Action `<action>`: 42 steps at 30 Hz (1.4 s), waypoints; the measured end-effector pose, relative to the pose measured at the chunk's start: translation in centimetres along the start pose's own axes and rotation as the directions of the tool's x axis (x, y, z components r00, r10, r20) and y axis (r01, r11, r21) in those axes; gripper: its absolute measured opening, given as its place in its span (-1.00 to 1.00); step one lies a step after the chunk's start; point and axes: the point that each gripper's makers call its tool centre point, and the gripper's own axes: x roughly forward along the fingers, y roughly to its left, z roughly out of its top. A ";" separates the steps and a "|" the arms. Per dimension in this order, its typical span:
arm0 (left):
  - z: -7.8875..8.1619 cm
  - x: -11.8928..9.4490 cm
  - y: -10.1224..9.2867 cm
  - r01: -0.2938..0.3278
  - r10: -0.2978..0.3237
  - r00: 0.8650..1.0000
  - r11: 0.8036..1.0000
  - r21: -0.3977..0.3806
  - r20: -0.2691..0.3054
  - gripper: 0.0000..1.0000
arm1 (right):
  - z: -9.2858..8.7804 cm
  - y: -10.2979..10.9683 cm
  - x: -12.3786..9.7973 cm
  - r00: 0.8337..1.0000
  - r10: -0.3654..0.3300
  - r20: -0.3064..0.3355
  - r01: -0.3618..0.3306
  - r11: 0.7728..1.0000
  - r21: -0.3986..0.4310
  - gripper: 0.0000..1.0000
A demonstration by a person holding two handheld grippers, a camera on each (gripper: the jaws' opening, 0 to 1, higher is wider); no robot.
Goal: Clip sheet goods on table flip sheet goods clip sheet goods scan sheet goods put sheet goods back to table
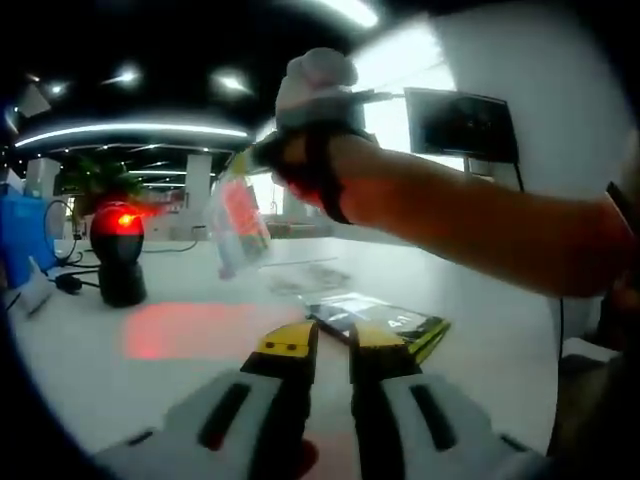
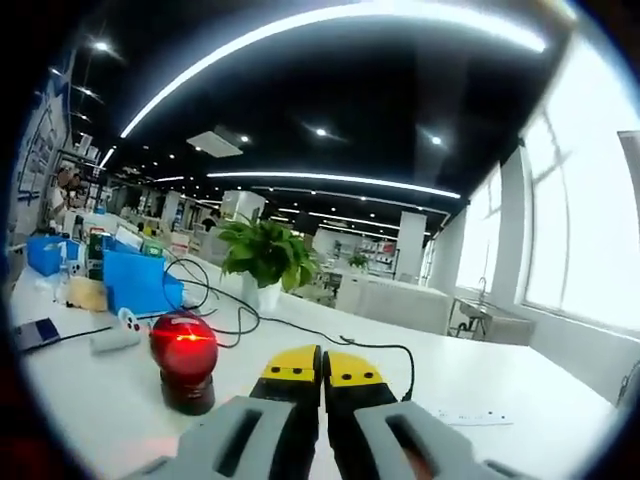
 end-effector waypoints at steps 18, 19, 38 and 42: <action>0.0 -0.2 0.1 -0.010 0.010 1.000 1.000 -0.001 -0.002 -0.88 | 0.2 1.3 1.8 0.996 -0.083 0.013 0.081 0.991 0.102 -1.00; 0.1 -0.2 0.1 -0.011 0.011 1.000 1.000 -0.003 -0.002 -0.88 | 0.1 1.4 1.8 0.996 -0.084 0.013 0.082 0.991 0.104 -1.00; 0.0 0.0 0.3 -0.013 0.013 1.000 1.000 -0.004 -0.002 -0.88 | 1.0 0.9 2.1 0.995 -0.091 0.032 0.090 0.995 0.047 -1.00; 0.0 -0.1 0.4 -0.013 0.013 1.000 1.000 -0.007 -0.004 -0.88 | 1.5 0.4 1.9 0.996 -0.074 0.044 0.072 0.996 0.043 -1.00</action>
